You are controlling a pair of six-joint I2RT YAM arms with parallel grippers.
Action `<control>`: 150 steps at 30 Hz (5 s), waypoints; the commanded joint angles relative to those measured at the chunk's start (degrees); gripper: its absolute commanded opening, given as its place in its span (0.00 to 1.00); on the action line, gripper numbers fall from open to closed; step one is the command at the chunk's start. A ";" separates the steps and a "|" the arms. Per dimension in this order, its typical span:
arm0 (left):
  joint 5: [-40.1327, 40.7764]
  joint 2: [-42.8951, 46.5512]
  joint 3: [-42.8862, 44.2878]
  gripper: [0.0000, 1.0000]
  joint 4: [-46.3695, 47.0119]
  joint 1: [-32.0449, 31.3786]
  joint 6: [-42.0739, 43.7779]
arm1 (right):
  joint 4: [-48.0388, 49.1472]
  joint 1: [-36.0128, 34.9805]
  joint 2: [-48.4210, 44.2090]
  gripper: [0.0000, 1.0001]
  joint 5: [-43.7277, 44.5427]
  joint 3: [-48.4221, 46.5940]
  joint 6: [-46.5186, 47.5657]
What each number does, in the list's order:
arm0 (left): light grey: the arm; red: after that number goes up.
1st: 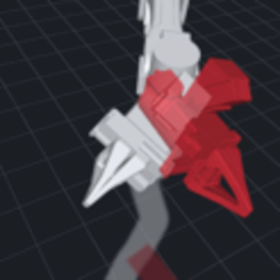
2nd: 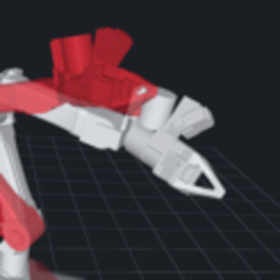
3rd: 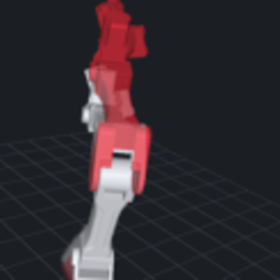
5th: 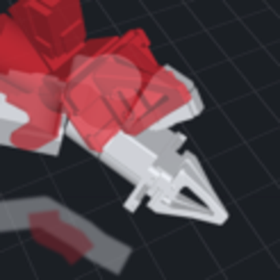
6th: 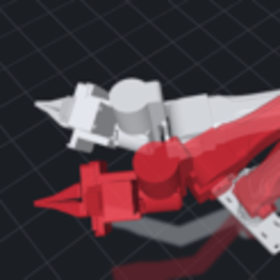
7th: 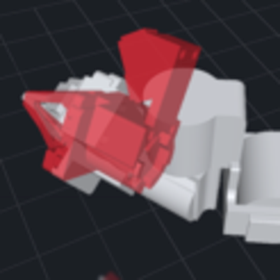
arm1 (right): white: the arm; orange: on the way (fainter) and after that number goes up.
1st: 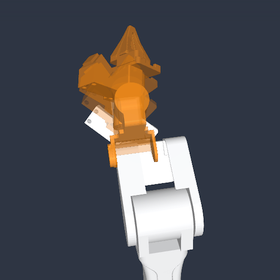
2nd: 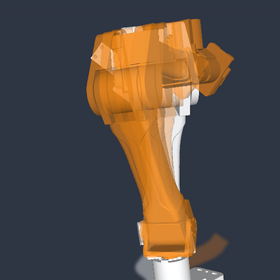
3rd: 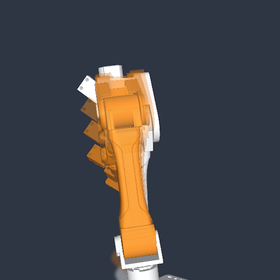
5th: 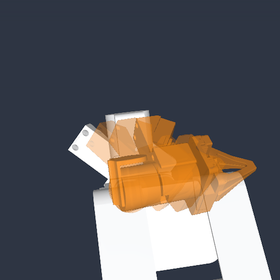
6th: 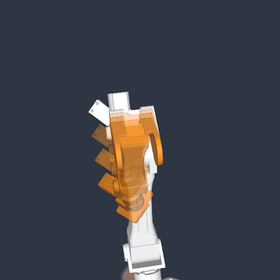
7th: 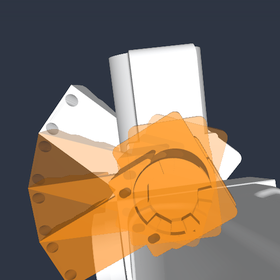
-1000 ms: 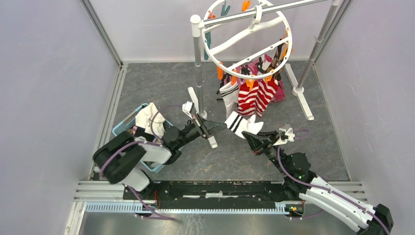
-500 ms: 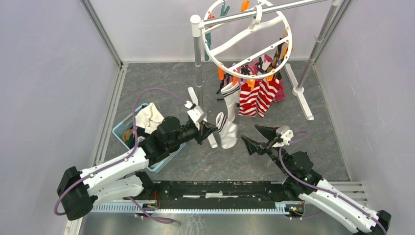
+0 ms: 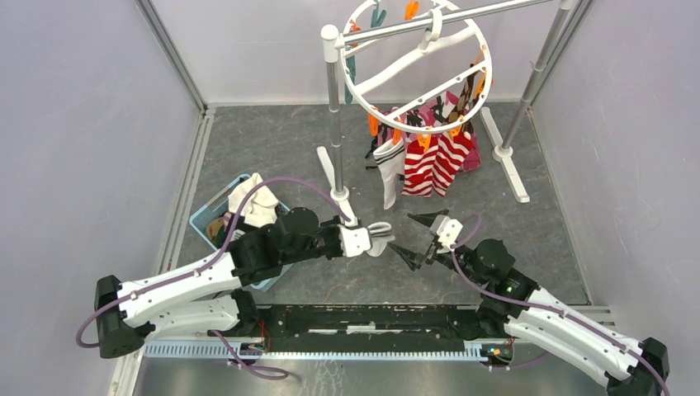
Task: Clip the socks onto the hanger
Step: Pick up the sock from the bin, then open the clamp at the hanger.
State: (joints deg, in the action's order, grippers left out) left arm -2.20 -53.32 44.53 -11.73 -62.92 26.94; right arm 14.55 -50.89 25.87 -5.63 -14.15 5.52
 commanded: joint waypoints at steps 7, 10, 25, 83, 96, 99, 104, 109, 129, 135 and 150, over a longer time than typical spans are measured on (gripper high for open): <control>-2.84 2.66 2.26 0.02 1.36 -3.13 12.65 | 2.33 -0.22 0.41 0.86 -9.33 -4.10 7.24; -3.68 2.40 2.21 0.02 2.97 -3.11 11.08 | 3.49 -0.21 2.17 0.83 -13.33 -4.25 6.44; -2.81 1.25 1.35 0.02 7.20 -3.09 3.37 | 8.28 -0.58 5.78 0.30 -14.85 -3.50 1.92; 4.50 -17.46 17.05 0.79 33.52 20.64 -43.97 | 0.91 -0.52 -0.95 0.00 9.57 -3.38 -1.83; 2.46 -22.15 21.10 0.71 35.94 20.64 -43.83 | -0.31 -0.52 -2.56 0.00 10.53 -3.57 -1.48; 2.46 -23.14 21.91 0.68 36.05 20.64 -43.74 | -0.66 -0.52 -2.96 0.00 10.72 -3.68 -1.40; 0.15 -24.26 22.64 0.61 36.74 20.64 -43.73 | -1.13 -0.52 -3.67 0.00 11.08 -3.58 -1.30; -0.95 -24.72 23.21 0.61 37.59 20.64 -43.85 | -1.12 -0.57 -3.86 0.00 11.33 -3.33 -1.30; -2.12 -26.22 25.76 0.50 38.26 20.55 -44.55 | -1.45 -0.53 -5.00 0.00 12.14 -2.67 -1.30; -1.96 -26.31 26.04 0.31 38.28 19.95 -44.09 | -1.63 -0.50 -5.17 0.00 12.15 -2.48 -1.30; 10.47 -26.87 29.19 0.02 33.25 13.68 -38.42 | -0.86 -0.52 1.06 0.00 8.45 -7.20 -0.42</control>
State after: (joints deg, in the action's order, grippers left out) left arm 0.89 -79.99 70.30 22.20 -46.78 -16.49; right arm 11.68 -51.27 24.40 4.29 -16.80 4.43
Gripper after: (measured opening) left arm 0.362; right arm 0.022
